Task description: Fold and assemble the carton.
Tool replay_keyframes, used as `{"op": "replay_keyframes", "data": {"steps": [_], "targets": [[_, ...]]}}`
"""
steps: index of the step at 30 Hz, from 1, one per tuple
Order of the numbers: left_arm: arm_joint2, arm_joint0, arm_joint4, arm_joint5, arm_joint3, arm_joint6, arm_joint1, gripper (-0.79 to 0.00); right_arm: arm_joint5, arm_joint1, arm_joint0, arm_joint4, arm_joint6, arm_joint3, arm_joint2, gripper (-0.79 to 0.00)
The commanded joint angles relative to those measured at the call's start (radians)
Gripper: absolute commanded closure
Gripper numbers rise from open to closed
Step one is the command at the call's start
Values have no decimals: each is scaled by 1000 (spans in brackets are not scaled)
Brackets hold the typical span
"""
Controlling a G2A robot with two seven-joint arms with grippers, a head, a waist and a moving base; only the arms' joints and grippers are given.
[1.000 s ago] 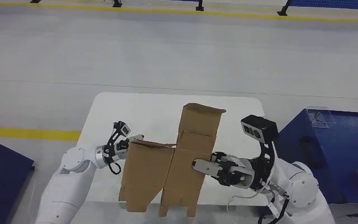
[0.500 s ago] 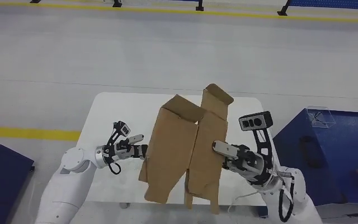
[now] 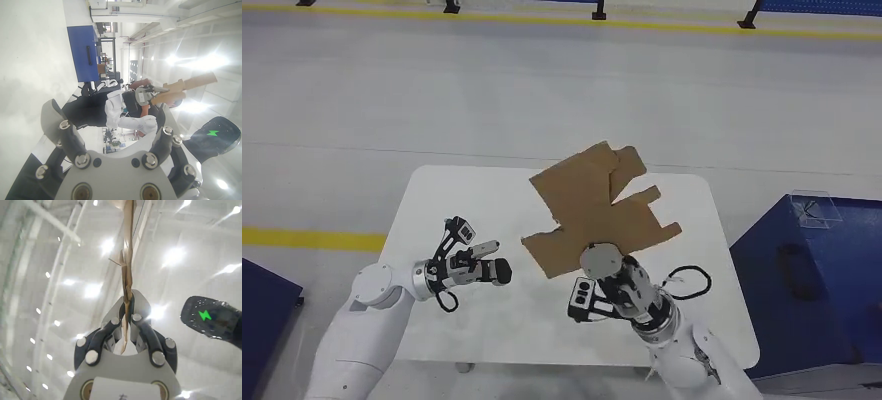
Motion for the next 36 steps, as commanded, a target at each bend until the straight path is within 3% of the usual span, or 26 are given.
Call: {"op": "replay_keyframes", "data": {"steps": [1,4,7,10,13,18,23,29,33,36], "targets": [[0,0,0,0,0,0,0,-785,55,5,3,246,-160,-11,-26,0],[0,0,0,0,0,0,0,-785,68,14,16,356,-253,-20,6,0],[0,0,0,0,0,0,0,-785,48,15,20,314,-232,-32,62,0],[0,0,0,0,0,0,0,-785,-50,12,43,-51,-68,-49,176,0],[0,0,0,0,0,0,0,-785,-169,3,29,-381,175,-36,203,0],[0,0,0,0,0,0,0,-785,-520,0,40,-894,427,17,272,0],[0,0,0,0,0,0,0,-785,-705,2,50,-1211,541,50,293,0],[0,0,0,0,0,0,0,-785,-915,4,53,-1523,573,61,320,0],[0,0,0,0,0,0,0,-785,-942,11,56,-1771,605,73,310,0],[0,0,0,0,0,0,0,-785,-955,11,63,-1811,609,81,301,0]]}}
